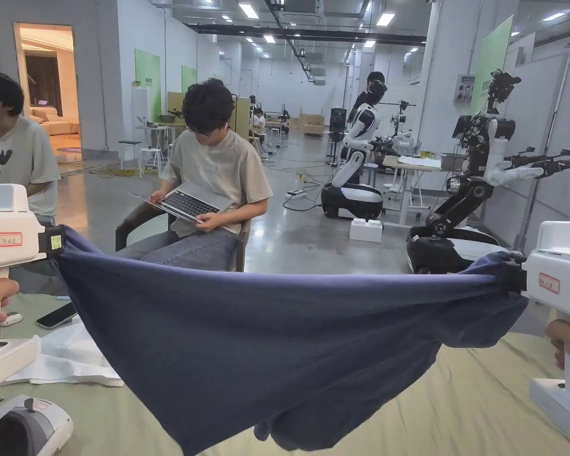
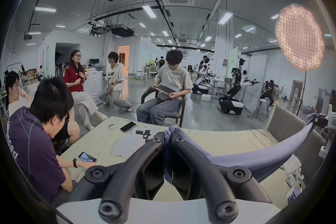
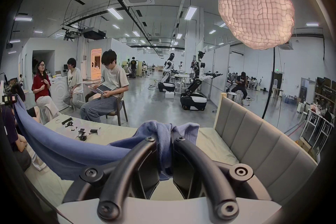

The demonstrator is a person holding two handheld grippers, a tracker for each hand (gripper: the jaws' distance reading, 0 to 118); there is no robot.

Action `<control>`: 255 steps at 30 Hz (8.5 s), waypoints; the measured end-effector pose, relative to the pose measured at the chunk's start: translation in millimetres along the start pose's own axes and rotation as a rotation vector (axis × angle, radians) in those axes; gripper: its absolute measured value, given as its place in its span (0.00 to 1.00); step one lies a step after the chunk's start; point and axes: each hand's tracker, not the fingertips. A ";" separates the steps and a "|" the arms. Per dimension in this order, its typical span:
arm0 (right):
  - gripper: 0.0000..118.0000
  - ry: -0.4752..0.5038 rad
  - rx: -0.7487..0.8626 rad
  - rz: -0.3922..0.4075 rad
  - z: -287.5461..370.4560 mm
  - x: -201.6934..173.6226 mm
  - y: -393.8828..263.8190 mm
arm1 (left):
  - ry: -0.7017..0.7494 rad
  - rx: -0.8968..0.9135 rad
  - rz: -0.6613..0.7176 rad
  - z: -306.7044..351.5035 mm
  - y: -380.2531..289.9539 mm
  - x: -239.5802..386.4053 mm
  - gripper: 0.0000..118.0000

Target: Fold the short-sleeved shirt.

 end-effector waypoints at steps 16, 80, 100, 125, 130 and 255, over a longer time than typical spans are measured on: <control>0.07 0.010 -0.215 0.040 19.3 17.5 -179.2 | -0.003 -0.231 -0.015 35.8 -215.6 -0.4 0.01; 0.00 0.052 0.184 -0.004 130.6 -163.3 -236.2 | 0.030 -0.044 -0.146 134.9 -282.5 70.8 0.00; 0.00 0.121 -0.045 0.054 105.6 -170.5 -290.2 | 0.129 -0.815 0.243 57.1 -401.6 -82.5 0.59; 0.04 0.178 -0.280 0.015 14.7 -136.1 -313.6 | 0.055 -0.662 0.276 78.6 -395.8 -57.9 0.01; 0.46 0.193 -0.422 0.070 -56.0 -121.2 -309.8 | 0.039 -0.616 0.240 84.3 -380.6 -50.6 0.01; 0.01 0.037 -0.306 0.212 193.6 -26.0 -284.9 | -0.087 -0.275 0.006 164.2 -312.2 7.5 0.01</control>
